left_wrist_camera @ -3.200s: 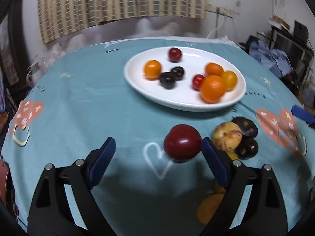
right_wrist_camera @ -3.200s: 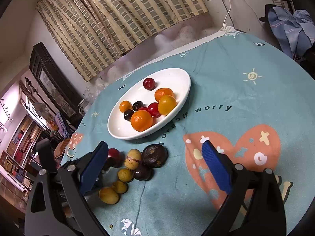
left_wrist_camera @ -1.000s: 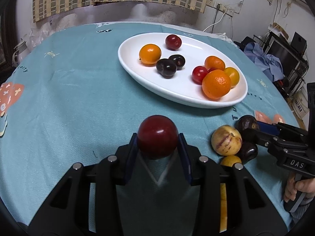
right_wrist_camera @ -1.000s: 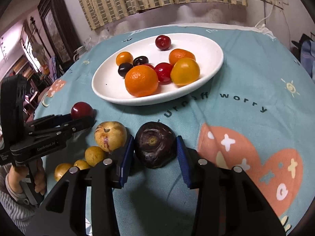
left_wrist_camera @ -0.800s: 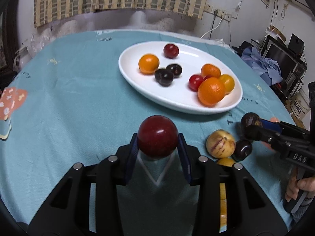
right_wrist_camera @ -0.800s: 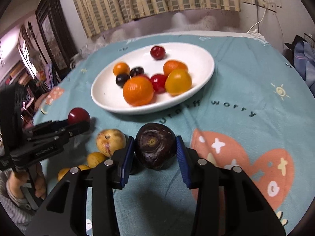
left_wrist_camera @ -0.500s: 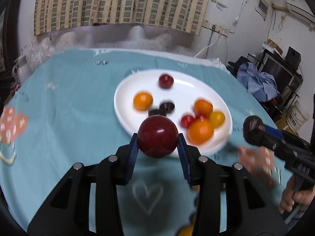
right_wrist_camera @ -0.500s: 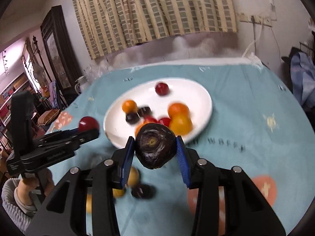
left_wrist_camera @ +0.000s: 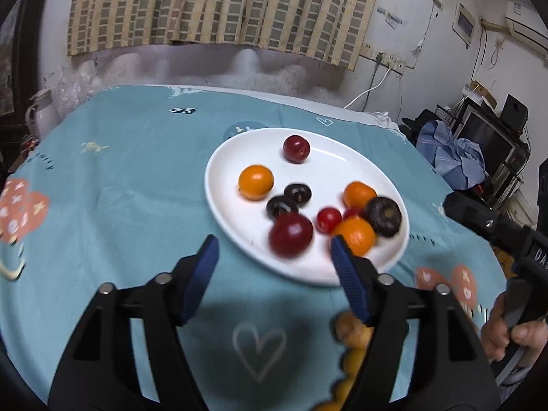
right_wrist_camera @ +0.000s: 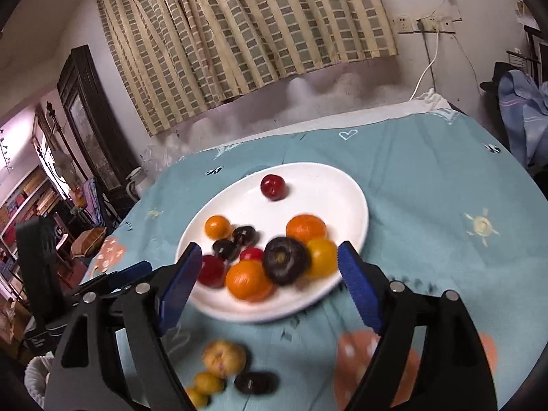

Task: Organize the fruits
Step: 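Release the red plum and dark brown plum onto the white plate with both tools, then grasp a yellow plum with the left tool while the right tool grasps a dark purple plum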

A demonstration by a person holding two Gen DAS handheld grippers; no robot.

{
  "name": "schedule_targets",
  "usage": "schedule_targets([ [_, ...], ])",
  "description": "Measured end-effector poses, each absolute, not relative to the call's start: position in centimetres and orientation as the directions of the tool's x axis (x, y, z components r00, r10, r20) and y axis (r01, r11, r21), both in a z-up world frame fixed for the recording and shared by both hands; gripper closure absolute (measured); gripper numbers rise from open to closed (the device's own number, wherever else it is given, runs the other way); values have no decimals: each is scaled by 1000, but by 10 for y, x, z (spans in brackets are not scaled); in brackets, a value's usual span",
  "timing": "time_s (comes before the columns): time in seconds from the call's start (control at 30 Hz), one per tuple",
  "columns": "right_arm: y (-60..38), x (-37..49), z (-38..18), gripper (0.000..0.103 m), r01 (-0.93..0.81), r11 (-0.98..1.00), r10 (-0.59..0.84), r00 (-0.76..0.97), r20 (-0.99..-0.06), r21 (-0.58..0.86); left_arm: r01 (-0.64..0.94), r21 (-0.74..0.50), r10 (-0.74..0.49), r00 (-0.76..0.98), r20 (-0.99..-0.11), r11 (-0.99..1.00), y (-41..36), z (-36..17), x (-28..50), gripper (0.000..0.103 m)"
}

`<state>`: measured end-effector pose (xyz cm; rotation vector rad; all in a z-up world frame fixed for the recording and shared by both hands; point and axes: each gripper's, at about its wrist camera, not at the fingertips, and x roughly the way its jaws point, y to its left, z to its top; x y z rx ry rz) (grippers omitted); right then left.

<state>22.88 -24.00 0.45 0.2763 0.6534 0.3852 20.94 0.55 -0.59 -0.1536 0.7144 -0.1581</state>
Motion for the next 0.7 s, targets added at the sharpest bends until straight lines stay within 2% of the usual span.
schedule_targets([
  [0.07,-247,208,0,12,-248,895,424,733,-532,371,102,-184,-197,747,-635,978,2,-8,188,28],
  [0.2,-257,174,-19,12,-230,896,420,718,-556,380,134,-100,-167,748,-642,986,-15,-16,138,25],
  [0.3,-259,160,-27,12,-226,890,432,700,-569,397,190,-42,-172,743,-647,981,-31,-20,111,17],
  [0.4,-259,156,-28,12,-235,881,448,693,-565,411,240,36,-152,718,-679,970,-47,-32,99,16],
  [0.53,-256,162,-31,12,-230,880,452,676,-582,416,273,45,-157,671,-725,961,-54,-46,104,17],
  [0.6,-255,161,-32,12,-231,884,446,675,-588,406,283,22,-175,647,-742,959,-53,-51,107,23],
  [0.67,-249,161,-33,12,-241,897,429,675,-601,370,291,-9,-195,619,-761,957,-51,-56,110,56],
  [0.7,-245,161,-35,12,-247,904,419,672,-611,348,296,-24,-208,607,-767,955,-50,-58,112,61],
])
